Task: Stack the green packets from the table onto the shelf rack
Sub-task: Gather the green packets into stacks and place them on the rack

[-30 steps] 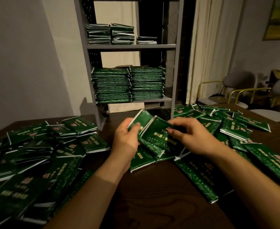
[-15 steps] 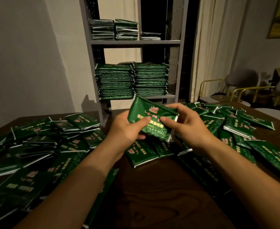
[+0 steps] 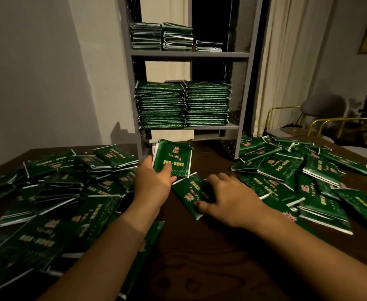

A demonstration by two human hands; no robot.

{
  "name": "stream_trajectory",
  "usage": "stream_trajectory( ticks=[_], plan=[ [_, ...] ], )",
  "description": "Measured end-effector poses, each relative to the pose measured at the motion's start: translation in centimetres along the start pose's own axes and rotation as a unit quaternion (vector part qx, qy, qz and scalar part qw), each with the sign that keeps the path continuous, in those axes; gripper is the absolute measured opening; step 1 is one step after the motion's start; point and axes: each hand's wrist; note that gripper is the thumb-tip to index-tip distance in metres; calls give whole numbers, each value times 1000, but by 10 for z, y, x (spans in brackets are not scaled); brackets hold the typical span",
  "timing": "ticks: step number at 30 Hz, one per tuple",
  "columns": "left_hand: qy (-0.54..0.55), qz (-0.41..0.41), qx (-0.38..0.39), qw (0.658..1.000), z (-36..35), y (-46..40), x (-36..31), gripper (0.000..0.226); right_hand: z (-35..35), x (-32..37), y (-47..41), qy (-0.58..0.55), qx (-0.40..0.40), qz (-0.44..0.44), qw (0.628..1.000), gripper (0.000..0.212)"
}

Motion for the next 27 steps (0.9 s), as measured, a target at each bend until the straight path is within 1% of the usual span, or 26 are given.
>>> stream_trajectory(
  ticks=[1,2,3,4,6,8,10,11,13,15,17,18,21,24,27],
  plan=[
    [-9,-2,0,1000,0,0,2,16,2,-3,1,-48,-13,10,999,77],
    [-16,-1,0,1000,1,1,2,16,4,-6,2,-81,-27,10,996,81],
    [-20,-1,0,1000,1,0,4,16,6,-9,4,-79,-38,-4,996,87],
    [-24,0,0,1000,1,0,5,16,8,-11,6,-46,-40,-30,998,94],
    [-30,-1,-3,1000,0,-1,7,16,11,-11,8,51,-17,-94,994,109],
    [-26,2,-11,1000,-1,-1,6,19,13,-10,7,93,19,-119,988,116],
    [-11,7,-16,1000,-2,0,4,18,12,-9,2,74,30,-114,990,111],
    [-13,3,-22,1000,-2,2,2,15,11,-11,0,39,28,-104,993,103],
    [-35,-20,-37,999,1,5,-2,17,13,-13,-1,-93,12,-76,993,78],
    [-33,-34,-36,998,4,6,-4,14,16,-18,1,-247,-37,-44,967,52],
    [-35,-35,-14,999,6,6,-4,14,19,-26,2,-344,-104,-1,933,37],
    [-36,-33,4,999,5,6,-3,15,21,-31,3,-371,-129,22,919,36],
    [-25,0,66,998,2,8,-2,21,23,-39,6,-421,-162,70,890,46],
    [-5,37,99,994,-3,12,-2,27,20,-44,6,-432,-198,54,878,46],
    [8,60,131,990,-6,16,0,24,16,-49,3,-446,-237,21,863,39]
  ],
)
Point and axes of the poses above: each hand's wrist, its own y-axis away from the middle knuckle, its own z-axis out of the back of the hand, x = y × z, and after that the axes turned 14 degrees about z, right-handed
